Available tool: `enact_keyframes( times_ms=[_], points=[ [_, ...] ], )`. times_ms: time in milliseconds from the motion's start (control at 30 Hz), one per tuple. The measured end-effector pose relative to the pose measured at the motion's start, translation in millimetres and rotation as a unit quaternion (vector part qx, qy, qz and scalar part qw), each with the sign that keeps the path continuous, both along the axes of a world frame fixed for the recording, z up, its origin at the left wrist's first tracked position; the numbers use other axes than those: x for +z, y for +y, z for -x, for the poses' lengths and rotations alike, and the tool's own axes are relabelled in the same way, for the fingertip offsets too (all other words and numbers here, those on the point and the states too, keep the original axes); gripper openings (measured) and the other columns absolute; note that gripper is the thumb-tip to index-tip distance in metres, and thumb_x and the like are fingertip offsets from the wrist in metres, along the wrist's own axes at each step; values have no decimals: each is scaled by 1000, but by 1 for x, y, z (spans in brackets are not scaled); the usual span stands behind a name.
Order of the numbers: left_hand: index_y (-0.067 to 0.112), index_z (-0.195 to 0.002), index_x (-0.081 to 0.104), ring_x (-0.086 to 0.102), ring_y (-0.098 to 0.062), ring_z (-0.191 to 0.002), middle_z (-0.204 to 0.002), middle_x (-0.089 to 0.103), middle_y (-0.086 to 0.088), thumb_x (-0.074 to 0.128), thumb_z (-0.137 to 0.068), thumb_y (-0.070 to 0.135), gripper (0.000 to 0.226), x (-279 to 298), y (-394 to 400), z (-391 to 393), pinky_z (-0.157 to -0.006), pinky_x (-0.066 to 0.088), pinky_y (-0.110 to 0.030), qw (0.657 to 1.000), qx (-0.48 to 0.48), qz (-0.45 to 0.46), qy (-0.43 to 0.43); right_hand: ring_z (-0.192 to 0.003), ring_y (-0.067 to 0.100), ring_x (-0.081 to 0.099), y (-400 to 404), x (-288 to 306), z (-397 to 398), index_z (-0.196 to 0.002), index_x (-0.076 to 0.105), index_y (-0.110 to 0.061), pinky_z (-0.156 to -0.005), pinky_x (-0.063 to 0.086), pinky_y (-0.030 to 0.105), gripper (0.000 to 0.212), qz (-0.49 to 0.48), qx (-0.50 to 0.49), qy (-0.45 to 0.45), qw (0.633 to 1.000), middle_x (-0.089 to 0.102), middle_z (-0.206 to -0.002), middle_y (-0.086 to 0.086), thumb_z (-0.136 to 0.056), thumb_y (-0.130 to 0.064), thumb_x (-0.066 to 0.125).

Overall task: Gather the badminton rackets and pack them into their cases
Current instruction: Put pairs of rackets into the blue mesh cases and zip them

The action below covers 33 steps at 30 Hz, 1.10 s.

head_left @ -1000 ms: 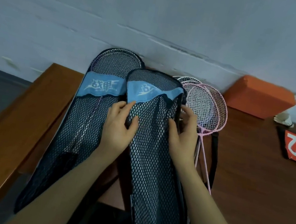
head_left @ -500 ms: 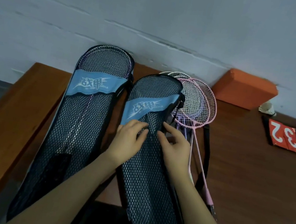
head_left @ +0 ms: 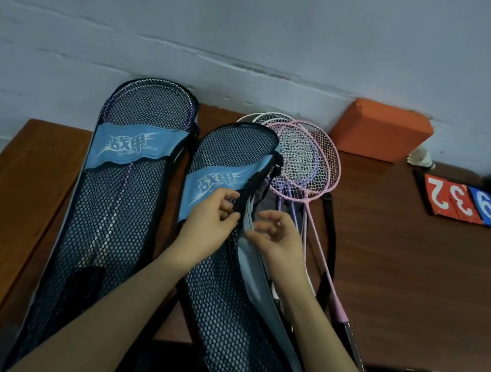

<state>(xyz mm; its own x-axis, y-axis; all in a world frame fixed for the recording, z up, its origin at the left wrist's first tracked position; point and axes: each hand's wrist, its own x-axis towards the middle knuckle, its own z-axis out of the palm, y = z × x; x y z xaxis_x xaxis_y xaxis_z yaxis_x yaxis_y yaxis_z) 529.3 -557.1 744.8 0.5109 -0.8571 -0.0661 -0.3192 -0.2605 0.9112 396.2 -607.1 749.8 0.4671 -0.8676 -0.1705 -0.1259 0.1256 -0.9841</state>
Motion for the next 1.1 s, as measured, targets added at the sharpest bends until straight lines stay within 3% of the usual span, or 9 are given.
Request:
enact_keyframes(
  times_ms=[167, 333, 400, 500, 600, 767, 867, 967, 1100],
  points=[
    [25, -111, 60, 59, -26, -71, -92, 60, -3, 53, -89, 8, 28, 12, 4, -9, -62, 49, -27, 999, -14, 42, 18, -72, 8, 53, -8, 1, 1, -106, 59, -19, -64, 43, 22, 34, 107, 51, 73, 990, 62, -88, 3, -84, 6, 52],
    [16, -113, 64, 47, -3, -55, -91, 53, 14, 55, -85, 4, 32, 14, 15, -28, -57, 39, -8, 997, -33, 30, -67, -89, 10, 60, -16, -1, -4, -110, 65, -15, -81, 50, 26, 38, 183, 27, 137, 973, 66, -107, 0, -85, 7, 45],
    [14, -115, 63, 46, -3, -57, -92, 53, 11, 56, -85, 3, 33, 11, 22, -36, -60, 39, -6, 997, -19, 24, -75, -87, -1, 56, -19, -4, -1, -114, 64, -15, -78, 46, 12, 40, 201, -13, 158, 967, 63, -109, 2, -86, 6, 44],
    [14, -124, 58, 47, -2, -67, -98, 49, 5, 61, -84, 8, 40, 4, 28, -40, -69, 35, -2, 995, -15, 13, -96, -81, -3, 51, -19, -6, -1, -122, 59, -13, -70, 39, 6, 39, 217, -34, 166, 961, 57, -101, 2, -89, 3, 45],
    [14, -137, 41, 44, -6, -95, -112, 43, 0, 62, -85, 11, 57, -6, 25, -37, -86, 27, -5, 992, -43, -16, -118, -81, -7, 48, -17, -5, -7, -128, 55, -12, -73, 38, 6, 37, 238, -25, 158, 958, 52, -99, 2, -93, -2, 47],
    [21, -144, 26, 41, -8, -99, -111, 36, 1, 61, -84, 8, 71, -15, 12, -39, -82, 25, -6, 990, -70, -65, -101, -87, -13, 44, -15, 0, -16, -129, 53, -10, -80, 35, 3, 42, 301, 29, 150, 941, 48, -100, 1, -88, 0, 54],
    [22, -141, 35, 45, -5, -99, -110, 41, 4, 62, -84, 7, 65, -8, 4, -35, -92, 33, -12, 998, -30, 11, -53, -88, -14, 43, -23, 5, -16, -129, 53, -7, -80, 34, 2, 44, 329, 33, 155, 931, 47, -99, 2, -86, 4, 55],
    [21, -134, 46, 49, -4, -70, -105, 48, 7, 61, -85, 7, 53, 7, -2, -30, -71, 41, -9, 992, 10, 99, -77, -84, -12, 42, -34, 9, -16, -125, 56, -4, -78, 34, 1, 45, 346, -27, 148, 926, 46, -96, 3, -83, 9, 53],
    [18, -124, 56, 47, -14, -64, -101, 52, 9, 59, -85, 4, 41, 21, -12, -28, -64, 41, -9, 984, 55, 149, -80, -82, 0, 38, -47, 8, -20, -126, 56, -6, -73, 35, 4, 44, 341, -83, 169, 921, 45, -102, 5, -84, 6, 51]
  ],
)
